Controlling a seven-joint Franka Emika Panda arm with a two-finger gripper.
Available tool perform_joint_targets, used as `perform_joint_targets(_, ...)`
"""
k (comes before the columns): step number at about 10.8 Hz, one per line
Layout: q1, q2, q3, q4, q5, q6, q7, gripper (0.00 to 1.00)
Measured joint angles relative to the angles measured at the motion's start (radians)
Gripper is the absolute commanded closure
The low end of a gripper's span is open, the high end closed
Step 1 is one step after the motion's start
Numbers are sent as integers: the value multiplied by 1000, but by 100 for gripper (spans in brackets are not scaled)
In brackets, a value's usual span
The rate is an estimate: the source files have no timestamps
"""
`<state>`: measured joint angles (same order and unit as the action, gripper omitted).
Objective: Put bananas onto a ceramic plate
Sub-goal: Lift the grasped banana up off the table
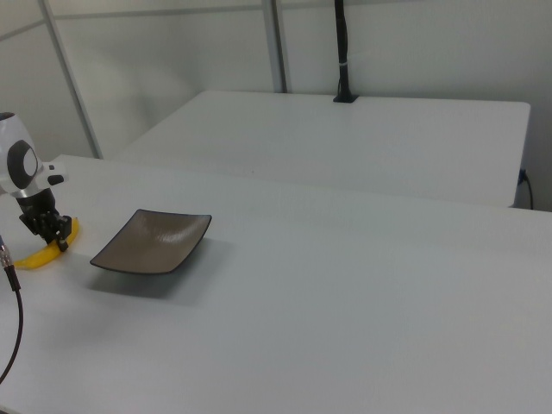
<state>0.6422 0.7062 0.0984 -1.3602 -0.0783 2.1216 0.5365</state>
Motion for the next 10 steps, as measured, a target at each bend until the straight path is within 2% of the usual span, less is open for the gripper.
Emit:
perform_joint_targets(5,1,-26,2,10,0,0,-20,81)
perform_joint_targets(8,-11,-124,2,6,24,-4,-19,81)
perform_joint_targets(10,-47,-210,1,1,53,-82,-20,81)
